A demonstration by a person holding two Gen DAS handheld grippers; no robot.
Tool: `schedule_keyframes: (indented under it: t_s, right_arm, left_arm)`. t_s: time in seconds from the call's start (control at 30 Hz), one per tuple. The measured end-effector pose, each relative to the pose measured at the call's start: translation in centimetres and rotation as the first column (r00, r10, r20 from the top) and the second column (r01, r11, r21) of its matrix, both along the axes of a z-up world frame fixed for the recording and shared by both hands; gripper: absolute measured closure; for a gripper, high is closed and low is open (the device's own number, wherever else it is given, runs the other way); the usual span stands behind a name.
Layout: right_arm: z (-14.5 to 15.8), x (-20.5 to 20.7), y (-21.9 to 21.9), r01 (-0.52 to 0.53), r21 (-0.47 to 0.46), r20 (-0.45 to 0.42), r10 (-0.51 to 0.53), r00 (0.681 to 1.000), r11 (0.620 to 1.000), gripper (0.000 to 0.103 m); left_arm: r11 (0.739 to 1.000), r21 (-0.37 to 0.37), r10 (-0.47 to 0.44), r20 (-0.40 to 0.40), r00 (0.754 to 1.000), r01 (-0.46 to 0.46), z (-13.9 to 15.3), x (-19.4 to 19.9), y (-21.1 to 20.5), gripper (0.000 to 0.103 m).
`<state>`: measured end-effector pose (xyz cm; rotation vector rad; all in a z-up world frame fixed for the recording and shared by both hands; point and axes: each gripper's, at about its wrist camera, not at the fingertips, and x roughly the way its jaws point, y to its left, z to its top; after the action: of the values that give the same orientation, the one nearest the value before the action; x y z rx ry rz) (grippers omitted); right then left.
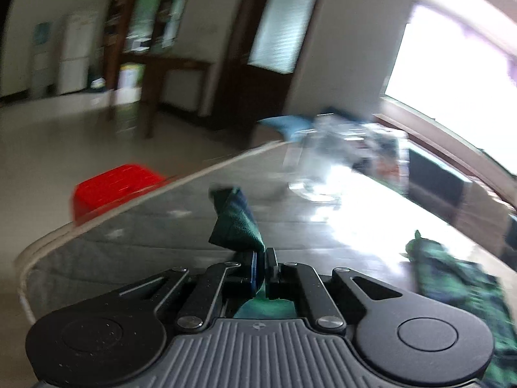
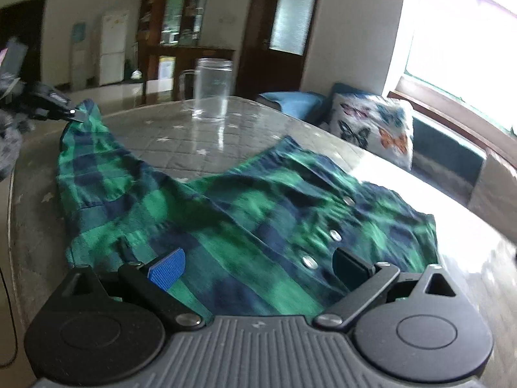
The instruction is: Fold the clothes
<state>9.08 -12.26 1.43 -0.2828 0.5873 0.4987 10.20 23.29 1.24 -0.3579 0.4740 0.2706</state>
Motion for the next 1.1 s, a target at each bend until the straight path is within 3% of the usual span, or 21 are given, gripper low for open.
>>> schedule_keyframes:
  t_s: [0.13,0.27,0.43,0.57,0.67,0.83,0.87,0.9,0.93,1.1]
  right_arm:
    - [0.1,0.4,-4.1,0.088,0.112,-0.087,-0.079,0.993,0.990,0.009]
    - [0.4,0.4,-8.8,0.183,0.232,-0.169,-0.145,0.975,0.955,0.012]
    - [0.6,-0.1,-12.8,0.262,0.323,-0.207,-0.202,0.957,0.910,0.020]
    - [0.6,-0.3,-15.0,0.302,0.383,-0.242,-0.221,0.945,0.873,0.022]
    - [0.1,0.0,-15.3,0.317,0.412,-0.276,-0.215,0.937,0.854,0.027]
    - [-1.3,1.2,-13.4,0.300,0.435,-0.350,-0.147,0.925,0.849,0.032]
    - [-1.5,1.4,-12.9,0.292,0.432,-0.354,-0.137,0.925,0.853,0.033]
    - [-1.7,1.6,-12.2,0.282,0.427,-0.360,-0.124,0.925,0.860,0.033]
    - [-1.9,1.9,-11.4,0.270,0.420,-0.366,-0.110,0.924,0.867,0.034]
    - [-2.6,2.6,-8.7,0.231,0.388,-0.387,-0.070,0.919,0.892,0.041]
  left_arm:
    - [0.987,0.008,-0.162,0.065,0.985,0.161,2.2,-1.4,-5.9,0.098]
    - [0.942,0.030,-0.336,0.090,0.938,0.335,3.0,-2.0,-12.3,0.099]
    - [0.845,0.059,-0.535,0.055,0.843,0.532,1.5,-1.8,-20.3,0.098]
    - [0.741,0.078,-0.666,-0.045,0.745,0.667,-1.1,-1.6,-25.7,0.098]
    - [0.687,0.091,-0.712,-0.112,0.693,0.721,-2.7,-2.1,-28.2,0.098]
    - [0.657,0.119,-0.729,-0.148,0.668,0.744,-3.8,-2.8,-28.1,0.090]
    - [0.652,0.124,-0.733,-0.149,0.664,0.748,-3.8,-3.0,-27.9,0.081]
    - [0.652,0.132,-0.732,-0.147,0.665,0.747,-3.7,-3.1,-27.4,0.071]
    - [0.652,0.144,-0.731,-0.144,0.667,0.745,-3.5,-3.2,-27.1,0.067]
    - [0.678,0.205,-0.700,-0.114,0.705,0.706,-2.2,-4.6,-24.6,0.058]
